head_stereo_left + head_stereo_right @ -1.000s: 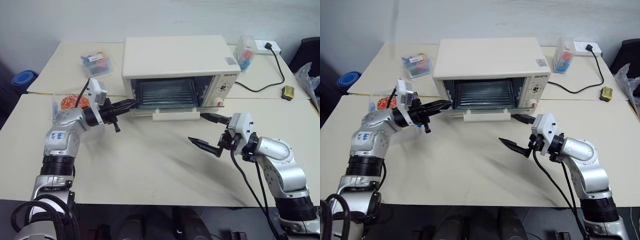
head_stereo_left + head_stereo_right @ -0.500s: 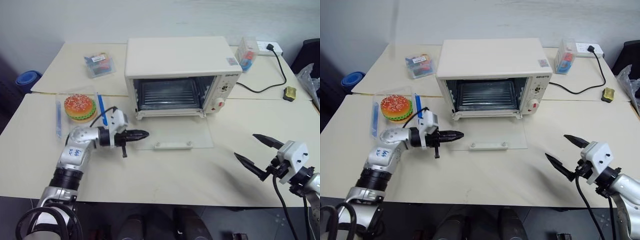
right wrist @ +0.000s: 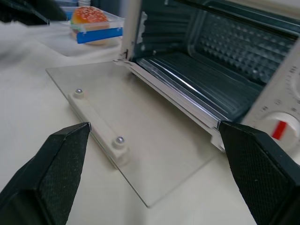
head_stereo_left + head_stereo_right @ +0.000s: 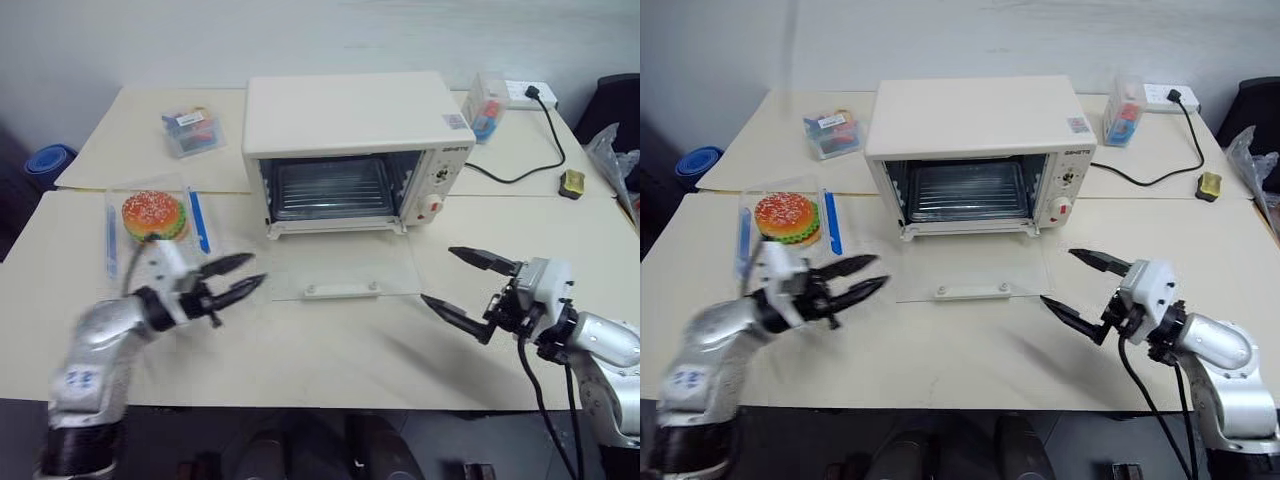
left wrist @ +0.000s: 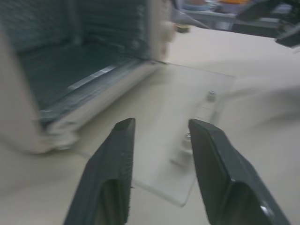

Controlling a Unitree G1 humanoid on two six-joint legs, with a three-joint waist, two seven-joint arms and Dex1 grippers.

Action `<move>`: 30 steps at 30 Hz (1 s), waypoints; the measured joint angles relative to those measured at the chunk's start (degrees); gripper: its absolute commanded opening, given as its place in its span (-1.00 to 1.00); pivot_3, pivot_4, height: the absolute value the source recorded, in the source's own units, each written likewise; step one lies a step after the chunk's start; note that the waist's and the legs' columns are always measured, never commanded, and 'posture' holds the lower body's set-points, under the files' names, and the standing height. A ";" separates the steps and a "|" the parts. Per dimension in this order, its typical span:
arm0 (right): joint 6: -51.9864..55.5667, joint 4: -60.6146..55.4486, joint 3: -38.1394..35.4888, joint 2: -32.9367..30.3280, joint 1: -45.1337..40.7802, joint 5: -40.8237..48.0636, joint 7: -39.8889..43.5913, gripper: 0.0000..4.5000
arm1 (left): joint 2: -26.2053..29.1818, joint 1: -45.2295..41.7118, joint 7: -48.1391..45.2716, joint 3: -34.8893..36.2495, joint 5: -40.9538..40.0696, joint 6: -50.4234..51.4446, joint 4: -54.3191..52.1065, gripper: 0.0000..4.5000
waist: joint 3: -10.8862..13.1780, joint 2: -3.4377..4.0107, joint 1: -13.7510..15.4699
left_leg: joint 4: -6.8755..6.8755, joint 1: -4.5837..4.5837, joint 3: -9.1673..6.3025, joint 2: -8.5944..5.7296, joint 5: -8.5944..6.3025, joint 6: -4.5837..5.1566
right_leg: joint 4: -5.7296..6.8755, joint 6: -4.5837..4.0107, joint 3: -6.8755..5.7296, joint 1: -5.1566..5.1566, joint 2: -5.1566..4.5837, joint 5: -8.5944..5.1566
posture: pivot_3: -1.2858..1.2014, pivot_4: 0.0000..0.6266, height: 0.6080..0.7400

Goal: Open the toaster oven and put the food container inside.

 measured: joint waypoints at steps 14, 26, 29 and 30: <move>-10.02 8.39 5.07 0.93 -8.18 2.21 12.58 1.00 | -4.10 28.42 17.79 30.27 -20.19 18.09 -5.48 0.99 | 0.03 -0.28 1.62 | -0.12 0.91 -0.54 -0.06 -0.28 0.25 | -0.94 -0.06 -0.62 1.60 -0.34 -0.03 | 0.03 -0.52 1.00; -8.25 9.45 6.04 0.47 -10.09 2.33 11.61 1.00 | 4.90 10.81 86.48 12.52 -70.07 24.29 -8.32 0.99 | 0.04 -0.07 1.32 | -0.17 0.81 -0.57 -0.03 -0.29 -0.01 | -0.64 -0.13 -0.66 1.24 -0.23 -0.07 | 0.03 -0.52 1.00; -7.14 8.79 6.25 0.23 -10.02 2.34 11.58 1.00 | 4.84 2.35 98.92 6.72 -75.70 18.35 -7.54 0.99 | 0.04 -0.06 1.49 | -0.16 0.76 -0.52 -0.05 -0.24 -0.12 | -0.64 -0.13 -0.65 1.16 -0.15 -0.07 | 0.03 -0.52 1.00; -7.00 8.55 6.27 0.23 -9.98 2.34 11.53 1.00 | 4.84 0.99 100.67 5.87 -76.07 17.36 -7.38 0.99 | 0.04 -0.05 1.43 | -0.16 0.76 -0.48 -0.05 -0.13 -0.31 | -0.64 -0.13 -0.63 1.14 -0.14 -0.07 | 0.03 -0.52 1.00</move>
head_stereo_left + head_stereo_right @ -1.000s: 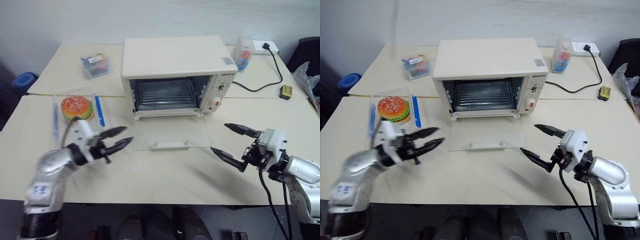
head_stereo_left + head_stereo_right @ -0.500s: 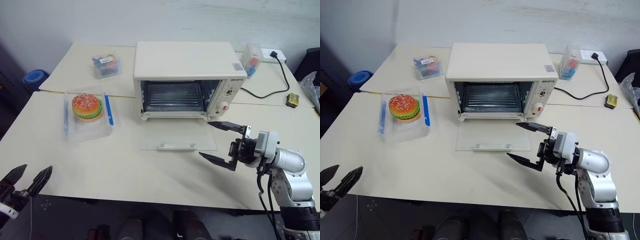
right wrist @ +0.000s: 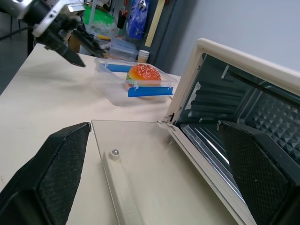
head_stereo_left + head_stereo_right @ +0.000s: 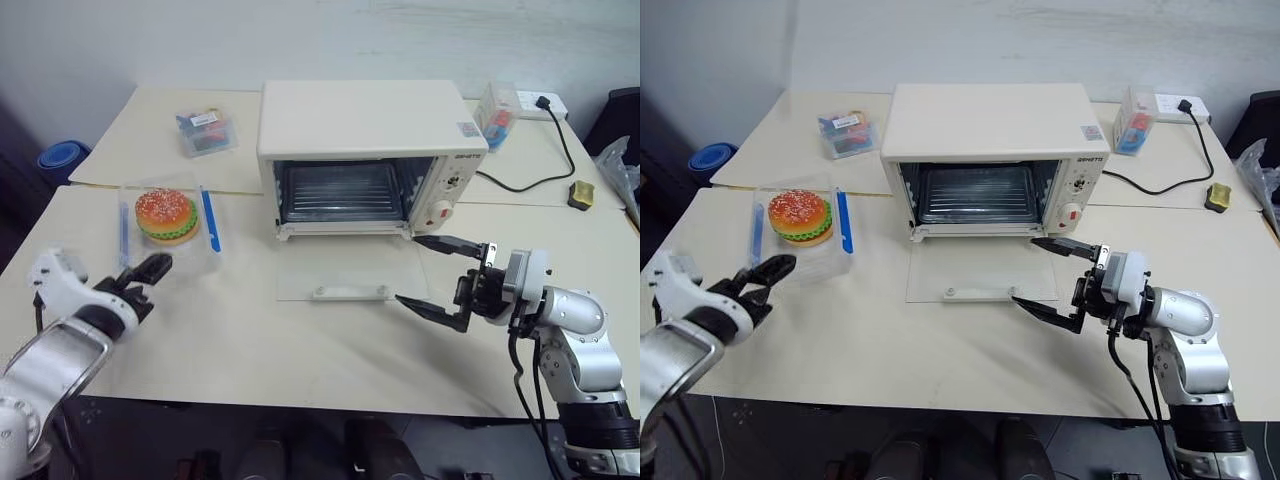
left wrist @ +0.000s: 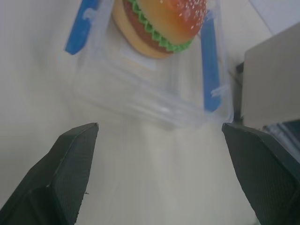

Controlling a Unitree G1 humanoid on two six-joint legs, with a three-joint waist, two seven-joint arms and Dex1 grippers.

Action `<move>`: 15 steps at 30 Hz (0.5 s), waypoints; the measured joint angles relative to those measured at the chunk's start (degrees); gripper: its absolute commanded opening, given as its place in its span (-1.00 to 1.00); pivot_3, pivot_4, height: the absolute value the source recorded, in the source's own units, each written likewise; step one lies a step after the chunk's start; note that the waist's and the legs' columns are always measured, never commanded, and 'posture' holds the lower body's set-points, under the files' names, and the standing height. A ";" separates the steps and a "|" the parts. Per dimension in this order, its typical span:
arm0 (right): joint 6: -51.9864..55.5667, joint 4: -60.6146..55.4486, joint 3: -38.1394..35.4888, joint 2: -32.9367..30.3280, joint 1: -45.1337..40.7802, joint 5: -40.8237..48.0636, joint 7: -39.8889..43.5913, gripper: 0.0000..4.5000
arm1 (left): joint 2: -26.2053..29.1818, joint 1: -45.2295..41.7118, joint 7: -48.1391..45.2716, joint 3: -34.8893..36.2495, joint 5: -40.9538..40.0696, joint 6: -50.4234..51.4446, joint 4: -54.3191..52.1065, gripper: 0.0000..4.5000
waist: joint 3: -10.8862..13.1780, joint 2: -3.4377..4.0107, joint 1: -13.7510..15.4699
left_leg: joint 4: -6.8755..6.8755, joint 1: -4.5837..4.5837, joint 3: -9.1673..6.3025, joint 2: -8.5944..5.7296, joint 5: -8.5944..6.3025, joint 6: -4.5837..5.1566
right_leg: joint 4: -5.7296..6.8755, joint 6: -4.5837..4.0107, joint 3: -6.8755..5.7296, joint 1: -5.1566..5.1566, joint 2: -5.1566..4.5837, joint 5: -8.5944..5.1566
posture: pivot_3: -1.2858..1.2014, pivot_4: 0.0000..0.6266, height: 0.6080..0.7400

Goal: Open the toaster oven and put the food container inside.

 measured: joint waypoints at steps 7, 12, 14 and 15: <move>3.03 -3.56 0.15 -0.14 1.56 0.00 -1.93 1.00 | -2.53 -8.91 14.22 -5.04 0.04 -7.16 7.88 0.99 | 0.00 0.00 0.28 | 0.04 -0.03 0.09 0.02 0.12 -0.19 | 0.00 0.00 0.08 -0.05 0.09 0.00 | 0.03 -0.52 1.00; 4.68 -5.95 0.22 -0.11 1.80 -0.01 -4.43 1.00 | -3.00 -13.05 16.98 -6.72 -1.06 -7.32 12.70 0.91 | -0.01 -0.01 0.36 | 0.07 -0.04 0.08 -0.02 0.14 -0.17 | 0.00 0.02 0.07 -0.04 0.07 0.01 | 0.03 -0.52 1.00; 4.84 -6.34 0.22 -0.06 1.95 -0.05 -5.40 1.00 | -2.08 -13.20 17.39 -6.67 -1.28 -6.97 13.80 0.75 | -0.01 -0.01 0.18 | 0.06 -0.04 0.10 0.00 0.14 -0.19 | 0.00 0.02 0.09 -0.07 0.09 0.01 | 0.03 -0.52 1.00; 4.84 -6.37 0.22 -0.05 2.04 -0.08 -5.66 1.00 | -1.63 -13.19 17.48 -6.58 -1.78 -6.63 14.38 0.63 | -0.01 -0.01 0.09 | 0.05 -0.04 0.11 0.01 0.15 -0.20 | 0.00 0.02 0.10 -0.07 0.10 0.01 | 0.03 -0.52 1.00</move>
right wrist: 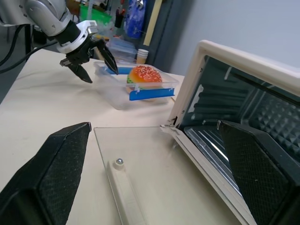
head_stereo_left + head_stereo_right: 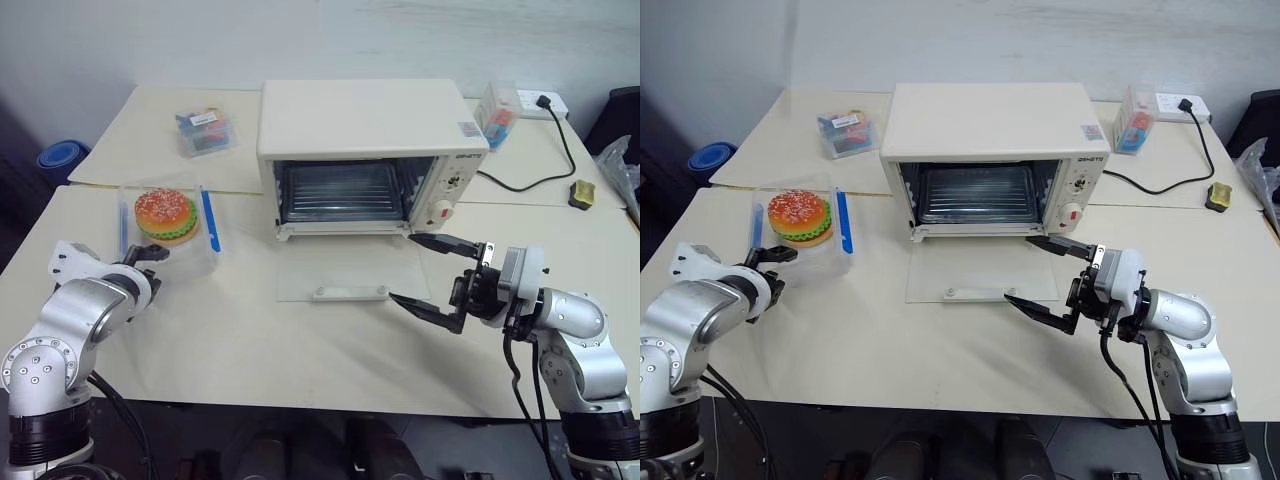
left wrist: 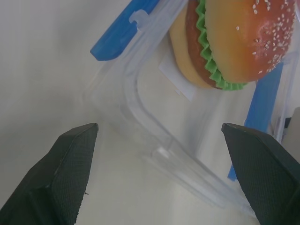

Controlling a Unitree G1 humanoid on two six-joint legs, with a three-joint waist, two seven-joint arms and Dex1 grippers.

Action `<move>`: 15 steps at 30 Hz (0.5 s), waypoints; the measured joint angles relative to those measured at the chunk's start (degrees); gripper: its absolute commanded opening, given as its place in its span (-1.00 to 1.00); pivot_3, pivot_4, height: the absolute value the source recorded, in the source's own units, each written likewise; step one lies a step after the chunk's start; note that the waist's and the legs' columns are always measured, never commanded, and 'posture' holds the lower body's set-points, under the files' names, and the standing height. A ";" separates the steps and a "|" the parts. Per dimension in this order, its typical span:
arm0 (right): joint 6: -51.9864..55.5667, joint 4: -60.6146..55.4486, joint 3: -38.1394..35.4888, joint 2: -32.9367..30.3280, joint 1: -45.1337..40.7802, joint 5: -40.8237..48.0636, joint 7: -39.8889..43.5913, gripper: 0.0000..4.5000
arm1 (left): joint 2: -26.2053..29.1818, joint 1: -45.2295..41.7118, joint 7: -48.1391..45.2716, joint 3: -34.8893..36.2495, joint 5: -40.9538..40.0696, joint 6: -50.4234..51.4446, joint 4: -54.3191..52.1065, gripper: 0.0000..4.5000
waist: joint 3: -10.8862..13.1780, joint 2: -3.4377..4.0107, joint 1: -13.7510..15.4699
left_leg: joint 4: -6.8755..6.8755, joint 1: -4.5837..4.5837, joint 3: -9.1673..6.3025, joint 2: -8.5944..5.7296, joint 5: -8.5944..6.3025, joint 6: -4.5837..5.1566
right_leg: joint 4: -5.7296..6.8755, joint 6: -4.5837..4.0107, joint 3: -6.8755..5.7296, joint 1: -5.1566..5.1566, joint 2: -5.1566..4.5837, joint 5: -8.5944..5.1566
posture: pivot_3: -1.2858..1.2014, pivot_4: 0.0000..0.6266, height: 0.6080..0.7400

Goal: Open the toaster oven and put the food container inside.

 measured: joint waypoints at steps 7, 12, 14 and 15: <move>-0.96 0.53 0.13 1.17 -0.09 -0.55 -0.87 1.00 | 2.62 0.71 -0.13 2.14 -1.83 1.29 2.00 -0.29 | 0.00 0.00 0.09 | -0.01 0.01 0.00 0.00 0.03 -0.04 | 0.00 0.00 0.00 -0.01 0.00 0.00 | 0.03 -0.52 1.00; -2.88 3.71 0.52 2.20 -0.56 -1.83 -0.62 1.00 | 7.85 0.71 -2.77 4.92 -1.08 3.89 8.30 -0.77 | 0.00 0.00 -0.12 | -0.04 0.02 0.02 0.02 0.04 -0.07 | 0.02 0.00 0.01 -0.04 0.04 0.00 | 0.03 -0.52 1.00; -3.70 4.22 0.83 2.41 -0.64 -2.20 -0.40 1.00 | 10.37 0.77 -4.35 6.35 -0.80 5.38 10.69 -0.80 | 0.01 -0.01 -0.07 | -0.04 -0.02 0.01 0.02 0.04 -0.07 | 0.01 0.00 0.00 -0.07 0.03 0.00 | 0.03 -0.52 1.00; -3.90 4.35 0.87 2.44 -0.67 -2.25 -0.29 1.00 | 11.65 0.79 -5.08 7.17 -0.66 6.21 11.65 -0.81 | 0.01 -0.02 -0.04 | -0.04 -0.03 0.00 0.02 0.04 -0.07 | 0.00 0.00 -0.01 -0.07 0.02 0.00 | 0.03 -0.52 1.00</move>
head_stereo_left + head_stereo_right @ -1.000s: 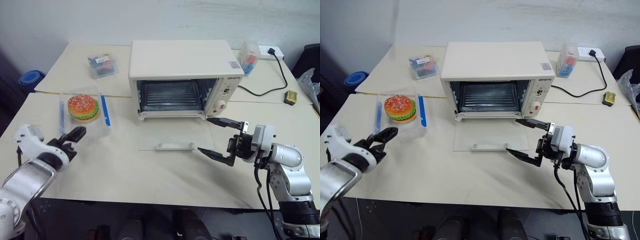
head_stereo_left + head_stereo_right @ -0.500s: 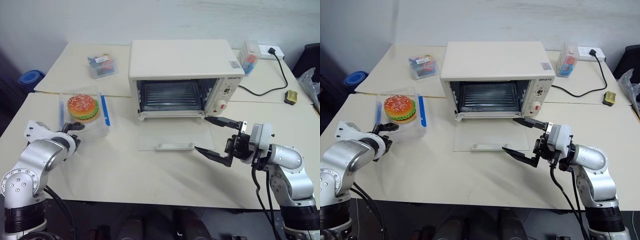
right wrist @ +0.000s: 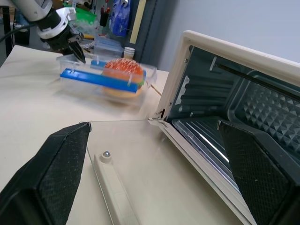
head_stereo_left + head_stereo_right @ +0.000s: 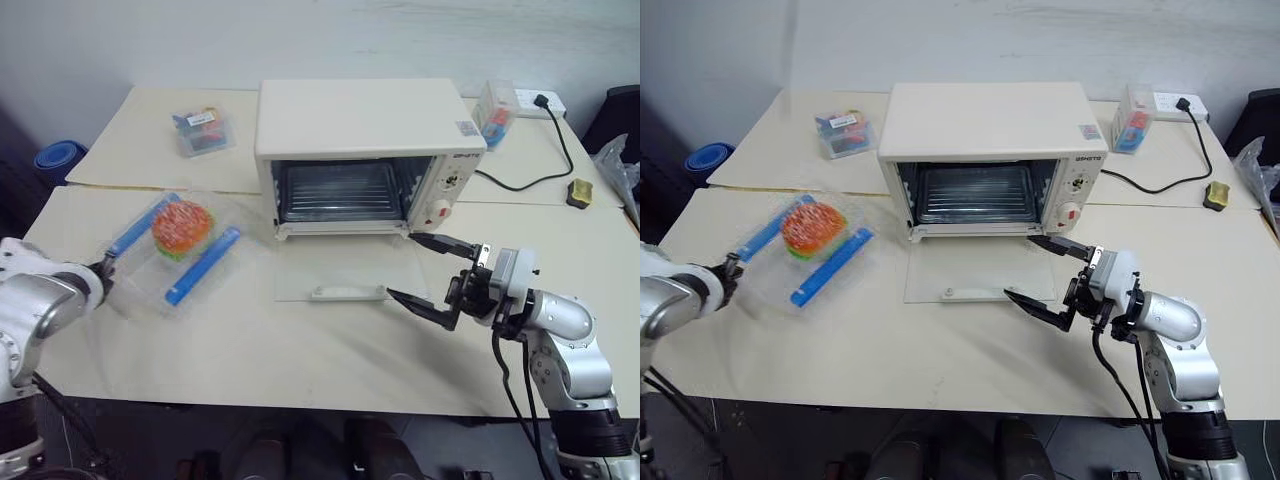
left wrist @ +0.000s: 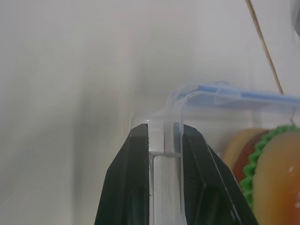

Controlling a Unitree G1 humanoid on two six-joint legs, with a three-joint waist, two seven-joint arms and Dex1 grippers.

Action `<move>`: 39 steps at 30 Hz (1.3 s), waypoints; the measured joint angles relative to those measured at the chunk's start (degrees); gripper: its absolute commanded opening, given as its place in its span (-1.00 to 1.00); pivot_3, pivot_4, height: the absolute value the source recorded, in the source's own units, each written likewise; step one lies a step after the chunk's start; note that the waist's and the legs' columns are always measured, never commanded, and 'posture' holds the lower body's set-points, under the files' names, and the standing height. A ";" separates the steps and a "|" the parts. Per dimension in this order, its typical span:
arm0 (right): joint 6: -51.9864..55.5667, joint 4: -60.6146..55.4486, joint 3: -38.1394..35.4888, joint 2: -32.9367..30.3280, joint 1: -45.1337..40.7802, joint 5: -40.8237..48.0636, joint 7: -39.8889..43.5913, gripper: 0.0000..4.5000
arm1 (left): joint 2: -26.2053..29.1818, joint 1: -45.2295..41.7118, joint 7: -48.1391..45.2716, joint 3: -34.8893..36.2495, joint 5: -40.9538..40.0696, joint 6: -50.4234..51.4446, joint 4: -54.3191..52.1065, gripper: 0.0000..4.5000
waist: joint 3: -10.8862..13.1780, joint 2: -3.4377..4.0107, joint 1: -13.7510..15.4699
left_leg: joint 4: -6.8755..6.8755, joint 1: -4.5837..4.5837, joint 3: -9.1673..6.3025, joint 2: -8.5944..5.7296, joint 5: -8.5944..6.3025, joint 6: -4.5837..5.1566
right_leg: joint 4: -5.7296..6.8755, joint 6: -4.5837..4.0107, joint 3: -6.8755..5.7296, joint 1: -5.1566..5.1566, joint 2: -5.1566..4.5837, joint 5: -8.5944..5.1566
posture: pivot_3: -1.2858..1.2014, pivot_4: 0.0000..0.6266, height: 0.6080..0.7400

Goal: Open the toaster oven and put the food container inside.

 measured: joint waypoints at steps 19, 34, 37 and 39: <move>0.48 -0.64 -3.58 -2.80 6.91 -0.64 -2.01 1.00 | 22.38 -16.21 -43.21 -14.84 4.84 37.09 6.97 -0.83 | 0.33 -0.11 0.95 | -0.26 -0.21 -0.27 -0.15 0.02 0.10 | -0.14 -0.06 -0.21 -0.11 -0.35 -0.04 | 0.03 -0.52 1.00; 1.46 -7.57 -7.01 -2.49 15.59 -0.70 -9.69 1.00 | -5.53 -42.60 -26.27 -34.17 13.37 34.26 15.64 -0.83 | 0.43 -0.30 0.23 | 0.00 -0.19 -0.10 -0.20 0.21 -0.08 | 0.18 0.03 -0.07 -0.20 -0.12 0.01 | 0.03 -0.52 1.00; 0.80 -7.84 -7.54 -2.00 17.81 -0.71 -10.40 1.00 | -9.48 -44.81 -27.22 -33.74 18.71 34.96 17.47 -0.83 | 0.43 -0.30 1.26 | 0.05 -0.12 -0.15 -0.37 0.34 0.01 | 0.16 0.20 -0.07 -0.04 -0.22 0.10 | 0.03 -0.52 1.00; 0.13 -7.90 -7.87 -1.76 18.79 -0.71 -10.77 1.00 | -11.28 -45.33 -27.93 -32.93 21.15 35.77 18.01 -0.83 | 0.43 -0.30 1.68 | 0.05 -0.10 -0.15 -0.45 0.38 0.07 | 0.14 0.28 -0.03 0.01 -0.26 0.15 | 0.03 -0.52 1.00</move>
